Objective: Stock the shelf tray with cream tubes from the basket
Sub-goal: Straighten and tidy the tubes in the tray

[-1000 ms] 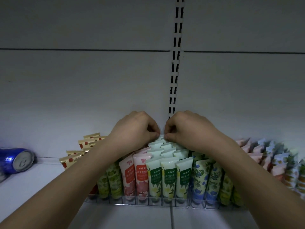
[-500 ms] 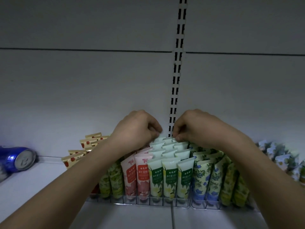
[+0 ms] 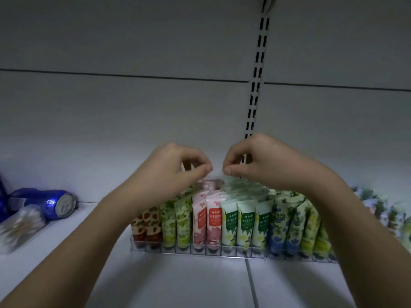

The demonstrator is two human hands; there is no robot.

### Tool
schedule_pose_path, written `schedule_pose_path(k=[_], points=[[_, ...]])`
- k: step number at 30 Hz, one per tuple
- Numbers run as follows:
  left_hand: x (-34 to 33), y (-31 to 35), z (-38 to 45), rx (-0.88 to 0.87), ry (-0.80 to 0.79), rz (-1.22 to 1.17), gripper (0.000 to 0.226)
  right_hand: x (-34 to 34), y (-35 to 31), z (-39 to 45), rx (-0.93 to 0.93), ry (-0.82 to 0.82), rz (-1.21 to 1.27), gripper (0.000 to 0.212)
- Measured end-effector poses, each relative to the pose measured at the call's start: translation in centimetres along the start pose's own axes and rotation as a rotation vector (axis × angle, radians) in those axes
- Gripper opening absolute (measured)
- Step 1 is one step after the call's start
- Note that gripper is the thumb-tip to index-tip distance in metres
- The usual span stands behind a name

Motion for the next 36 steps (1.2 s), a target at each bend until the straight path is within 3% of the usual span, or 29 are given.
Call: schedule_pose_path(k=[4,9,13,23,27,36], points=[[-0.8,0.3,-3.1,-0.206,0.113,0.082,0.013,-1.6,-1.4,1.6,0.036,-0.058,-0.032,0.005],[-1.1,-1.2,-3.0,-0.171,0.039,0.140,0.038,-2.8,-0.8,1.6,0.072,-0.139,-0.048,0.005],[-1.8,-1.5,-3.1,-0.177,-0.033,0.168,0.040,-4.1,-0.8,1.1,0.084,-0.232,-0.041,0.003],[-2.5,-2.1,-3.0,-0.179,-0.032,0.130,0.018,-5.0,-1.3,1.2,0.119,-0.253,-0.102,0.006],[-2.6,-2.0,-3.0,-0.163,-0.030,0.109,0.025,-5.1,-1.5,1.2,0.120,-0.248,-0.086,0.007],[-2.5,-2.2,-3.0,-0.181,-0.028,0.112,0.013,-4.5,-1.0,1.2,0.084,-0.264,-0.016,0.005]])
Point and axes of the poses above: each hand's wrist, its own z-axis towards the middle knuckle, its own x-axis out of the back of the hand, y = z × x, the point moved 7 cm from there along z, towards the middle knuckle, and after that the axes turned 2 degrees about y, right-handed, at the moved point
